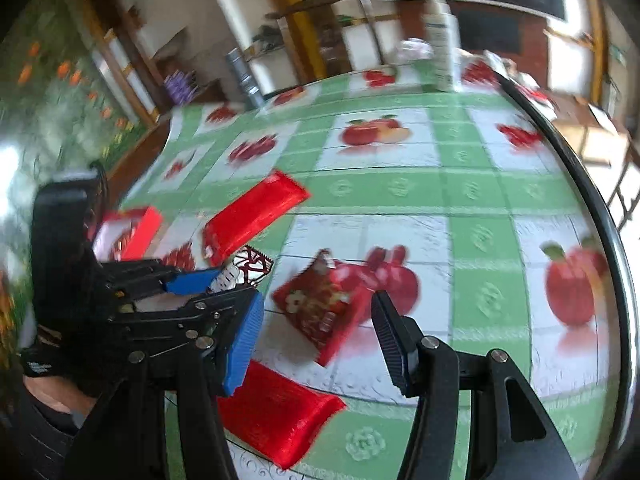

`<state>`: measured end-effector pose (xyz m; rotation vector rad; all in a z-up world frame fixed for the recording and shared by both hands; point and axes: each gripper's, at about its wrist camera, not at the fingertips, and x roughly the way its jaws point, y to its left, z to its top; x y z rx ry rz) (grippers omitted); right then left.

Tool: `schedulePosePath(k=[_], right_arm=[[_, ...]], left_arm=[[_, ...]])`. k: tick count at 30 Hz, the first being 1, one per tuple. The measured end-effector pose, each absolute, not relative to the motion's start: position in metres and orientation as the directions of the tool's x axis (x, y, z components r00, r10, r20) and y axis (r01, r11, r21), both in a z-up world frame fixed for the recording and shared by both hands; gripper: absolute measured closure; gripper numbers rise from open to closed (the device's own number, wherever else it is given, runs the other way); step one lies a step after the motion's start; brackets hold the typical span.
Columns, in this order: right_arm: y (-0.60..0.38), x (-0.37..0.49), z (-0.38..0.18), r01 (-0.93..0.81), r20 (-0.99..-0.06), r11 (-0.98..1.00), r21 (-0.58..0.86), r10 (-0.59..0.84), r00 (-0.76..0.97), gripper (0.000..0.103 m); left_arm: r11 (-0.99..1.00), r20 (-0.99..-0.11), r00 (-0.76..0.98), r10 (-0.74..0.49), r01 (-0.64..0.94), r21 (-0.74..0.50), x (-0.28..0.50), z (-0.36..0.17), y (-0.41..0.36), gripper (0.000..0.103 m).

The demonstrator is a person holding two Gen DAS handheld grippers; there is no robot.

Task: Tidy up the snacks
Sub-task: 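Grasp the white-red candy packet with the left tool while the right tool grasps the red flower-print packet, then lift the candy packet with the left tool while the right tool lifts the flower-print packet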

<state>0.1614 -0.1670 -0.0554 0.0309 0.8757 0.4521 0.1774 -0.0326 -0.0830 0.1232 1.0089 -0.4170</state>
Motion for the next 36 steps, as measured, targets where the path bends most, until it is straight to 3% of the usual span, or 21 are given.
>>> schedulePosePath(k=[9,21,22,23,24,36], right_arm=[[-0.135,0.176,-0.075,-0.503,-0.806,0.862,-0.065,0.253,0.536,0.039],[-0.143,0.161,-0.083,-0.485,-0.818,0.874,-0.003,0.277,0.504,0.042],[-0.143,0.161,-0.083,-0.482,-0.816,0.876,0.013,0.289,0.501,0.044],[-0.144,0.159,-0.082,-0.479,-0.811,0.877,0.039,0.307,0.497,0.065],[-0.146,0.159,-0.080,-0.471,-0.807,0.879,0.073,0.330,0.490,0.073],[-0.161,0.130,-0.059,-0.409,-0.732,0.893,0.186,0.404,0.549,0.080]], left_arm=[[0.930,-0.801,0.511,-0.312,0.335,-0.149,0.148,-0.058,-0.004,0.075],[0.931,-0.775,0.535,-0.336,0.310,-0.190,0.130,-0.043,0.004,0.075],[0.931,-0.775,0.535,-0.337,0.310,-0.191,0.130,-0.043,0.004,0.075],[0.933,-0.774,0.537,-0.334,0.308,-0.189,0.128,-0.043,0.003,0.075],[0.933,-0.774,0.538,-0.333,0.307,-0.188,0.127,-0.043,0.003,0.075],[0.948,-0.758,0.584,-0.291,0.284,-0.146,0.102,-0.030,0.001,0.075]])
